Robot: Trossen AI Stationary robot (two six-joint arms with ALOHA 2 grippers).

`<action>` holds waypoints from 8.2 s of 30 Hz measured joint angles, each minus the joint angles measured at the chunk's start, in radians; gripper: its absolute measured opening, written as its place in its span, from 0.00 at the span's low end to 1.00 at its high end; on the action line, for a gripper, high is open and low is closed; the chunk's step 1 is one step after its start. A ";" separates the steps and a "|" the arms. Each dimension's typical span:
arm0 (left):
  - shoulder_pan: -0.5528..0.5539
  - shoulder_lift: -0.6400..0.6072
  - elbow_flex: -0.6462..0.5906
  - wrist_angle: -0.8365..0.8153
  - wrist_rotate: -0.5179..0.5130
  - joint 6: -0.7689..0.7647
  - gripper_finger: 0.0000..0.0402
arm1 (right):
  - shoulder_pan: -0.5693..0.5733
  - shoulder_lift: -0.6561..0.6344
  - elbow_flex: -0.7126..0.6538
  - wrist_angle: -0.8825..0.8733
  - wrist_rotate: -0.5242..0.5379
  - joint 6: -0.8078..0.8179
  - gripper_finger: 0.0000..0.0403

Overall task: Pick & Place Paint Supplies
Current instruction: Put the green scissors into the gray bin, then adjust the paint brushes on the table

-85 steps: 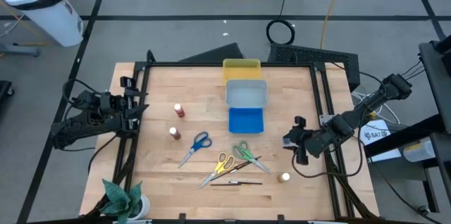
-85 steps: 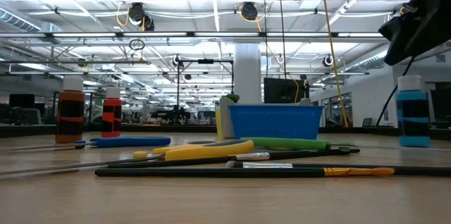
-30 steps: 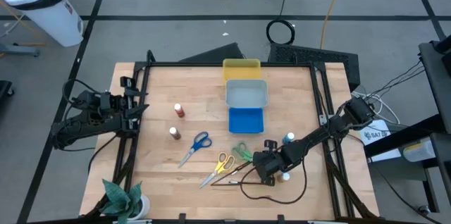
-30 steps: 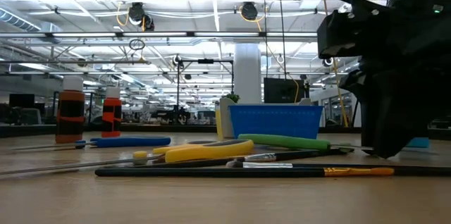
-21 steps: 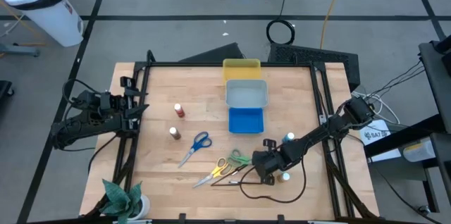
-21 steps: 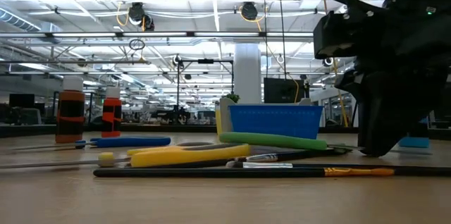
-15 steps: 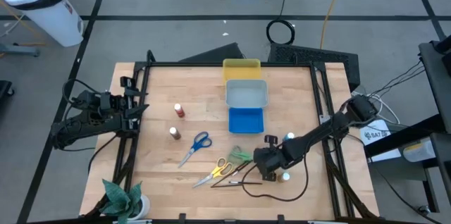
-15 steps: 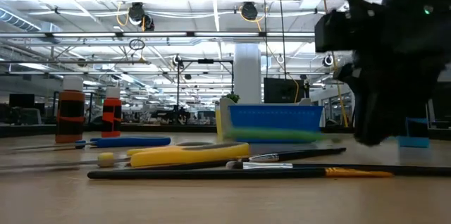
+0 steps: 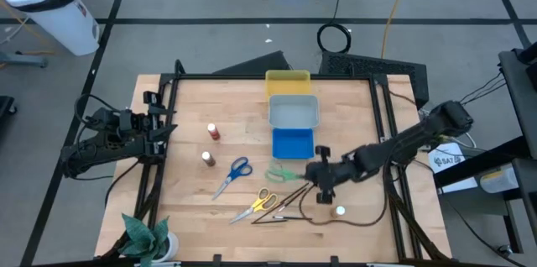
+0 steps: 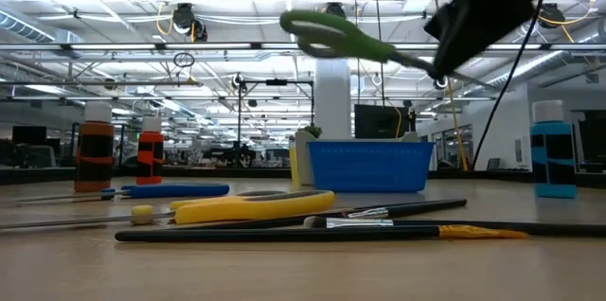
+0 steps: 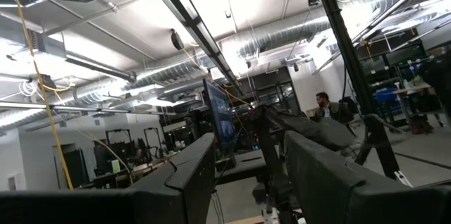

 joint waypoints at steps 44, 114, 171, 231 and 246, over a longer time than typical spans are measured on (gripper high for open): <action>0.000 0.000 0.000 0.000 0.000 0.000 0.45 | -0.914 0.125 -0.014 0.122 -0.421 -0.652 0.08; 0.000 0.000 0.000 0.000 0.000 0.000 0.45 | 0.001 0.370 -0.119 0.562 -0.189 -0.408 0.39; 0.000 0.000 0.000 0.001 0.000 0.000 0.45 | 0.013 0.314 -0.118 0.592 -0.326 -0.337 0.00; -0.157 0.541 -0.074 0.371 0.053 -0.445 0.33 | -0.013 -0.512 -0.522 0.742 -0.077 -0.467 0.00; -0.554 1.747 0.717 -0.067 -0.170 -0.279 0.02 | -0.007 -0.474 -0.522 0.734 0.000 -0.407 0.00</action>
